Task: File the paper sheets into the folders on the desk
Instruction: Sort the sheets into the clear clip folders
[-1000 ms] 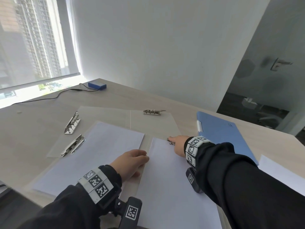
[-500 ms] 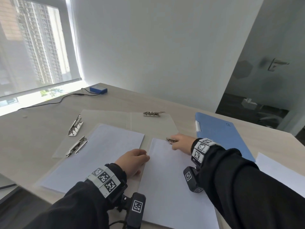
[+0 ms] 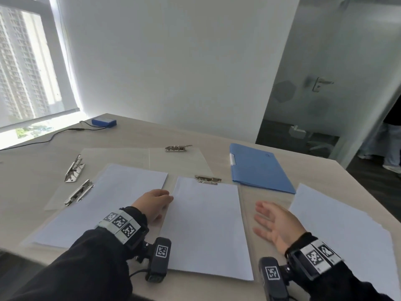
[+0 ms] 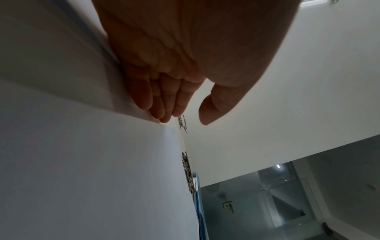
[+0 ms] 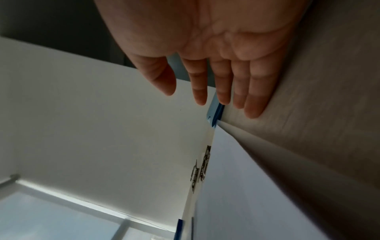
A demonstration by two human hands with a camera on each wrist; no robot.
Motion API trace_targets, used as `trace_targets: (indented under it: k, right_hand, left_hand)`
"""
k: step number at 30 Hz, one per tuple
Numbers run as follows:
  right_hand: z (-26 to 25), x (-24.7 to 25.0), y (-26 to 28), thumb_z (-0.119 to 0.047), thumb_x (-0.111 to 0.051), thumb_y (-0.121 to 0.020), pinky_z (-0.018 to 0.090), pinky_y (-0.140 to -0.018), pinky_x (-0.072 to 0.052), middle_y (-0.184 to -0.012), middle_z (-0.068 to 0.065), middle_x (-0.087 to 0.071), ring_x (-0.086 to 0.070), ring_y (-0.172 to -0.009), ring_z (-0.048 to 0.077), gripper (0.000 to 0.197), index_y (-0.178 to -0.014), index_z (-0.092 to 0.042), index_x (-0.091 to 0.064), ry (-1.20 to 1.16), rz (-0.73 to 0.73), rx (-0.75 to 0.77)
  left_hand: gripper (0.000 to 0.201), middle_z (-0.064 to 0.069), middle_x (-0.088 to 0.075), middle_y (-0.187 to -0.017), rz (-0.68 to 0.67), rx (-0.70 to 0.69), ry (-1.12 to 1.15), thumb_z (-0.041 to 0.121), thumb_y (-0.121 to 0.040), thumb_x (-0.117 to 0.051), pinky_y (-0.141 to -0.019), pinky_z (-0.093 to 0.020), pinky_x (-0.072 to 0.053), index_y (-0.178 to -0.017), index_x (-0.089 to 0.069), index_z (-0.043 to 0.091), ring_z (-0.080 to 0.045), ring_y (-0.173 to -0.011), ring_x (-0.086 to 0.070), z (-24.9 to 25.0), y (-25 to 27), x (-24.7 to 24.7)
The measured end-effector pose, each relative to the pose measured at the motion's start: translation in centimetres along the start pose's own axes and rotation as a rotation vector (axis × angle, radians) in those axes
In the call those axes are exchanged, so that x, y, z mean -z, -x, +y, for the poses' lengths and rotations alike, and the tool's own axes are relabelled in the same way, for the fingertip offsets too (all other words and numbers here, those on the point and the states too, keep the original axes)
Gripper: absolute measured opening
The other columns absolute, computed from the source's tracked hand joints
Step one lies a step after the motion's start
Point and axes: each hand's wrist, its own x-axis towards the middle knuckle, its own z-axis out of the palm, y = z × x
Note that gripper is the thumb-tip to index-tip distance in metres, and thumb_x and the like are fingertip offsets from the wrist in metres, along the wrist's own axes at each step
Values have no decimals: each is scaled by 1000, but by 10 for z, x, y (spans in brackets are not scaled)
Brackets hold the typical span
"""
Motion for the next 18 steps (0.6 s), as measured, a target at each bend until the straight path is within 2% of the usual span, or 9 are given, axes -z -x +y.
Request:
trace_targets:
  k: [2,3,5,6,8,11,14,16,18]
  right_hand:
    - [1,-3,7,-27,-53,-98,45,-79,-55,-141,5,-51,-51,-128,29,35,-130,-14,-58,-73,0,-46]
    - [1,-5,9,-27,-53,-97,44,-76,-55,-141,5,-50,-52,-126,29,36,-131,-14,-58,-94,2,-66]
    - [-1,-10,15,-25,-55,-95,42,-73,-55,-141,7,-51,-58,-117,30,37,-130,-13,-58,-128,37,-98]
    - [-3,-10,18,-24,-56,-94,42,-71,-55,-138,9,-53,-62,-110,30,37,-129,-13,-58,-156,57,-117]
    - [-4,-11,28,-21,-56,-92,38,-65,-54,-124,15,-61,-65,-91,28,38,-129,-10,-54,-237,44,-163]
    - [-2,-13,50,-23,-54,-91,32,-59,-54,-93,14,-73,-67,-73,27,41,-127,-5,-60,-184,-131,-211]
    - [8,-18,70,-26,-57,-91,32,-57,-53,-101,14,-75,-69,-73,27,35,-119,-8,-69,42,-298,-193]
    - [14,-22,78,-21,-51,-95,27,-44,-49,-103,13,-73,-68,-62,28,29,-121,-16,-63,120,-364,-181]
    - [15,-24,79,-14,-45,-97,23,-37,-43,-104,13,-73,-64,-53,27,29,-121,-22,-59,148,-376,-116]
  left_hand:
    - [29,-7,-67,-102,11,-4,-34,27,-91,-57,-83,-36,-53,-118,-62,16,-24,-86,-62,3,3,-2]
    - [31,-7,-67,-106,18,-6,-51,27,-91,-57,-88,-37,-51,-121,-61,17,-25,-94,-63,4,4,-3]
    - [38,-7,-67,-114,25,-8,-85,28,-92,-57,-93,-36,-50,-128,-58,16,-25,-104,-63,5,7,-5]
    - [39,-8,-67,-115,29,-14,-94,28,-92,-57,-94,-36,-50,-128,-58,16,-25,-105,-62,5,9,-6]
    - [34,-9,-67,-111,34,-18,-73,27,-92,-56,-90,-35,-50,-124,-59,15,-25,-99,-63,6,11,-7]
    - [30,-8,-69,-101,47,8,37,29,-89,-59,-85,-36,-49,-113,-65,12,-26,-91,-63,5,13,-2]
    - [32,-8,-72,-100,55,37,231,32,-81,-64,-95,-47,-50,-106,-68,11,-27,-92,-65,-2,10,2]
    - [26,-6,-72,-104,61,6,263,26,-90,-60,-99,-47,-50,-109,-67,10,-24,-98,-65,-2,13,0]
    - [22,-6,-71,-109,64,-36,297,22,-94,-55,-95,-45,-51,-109,-66,11,-23,-104,-64,2,22,-5]
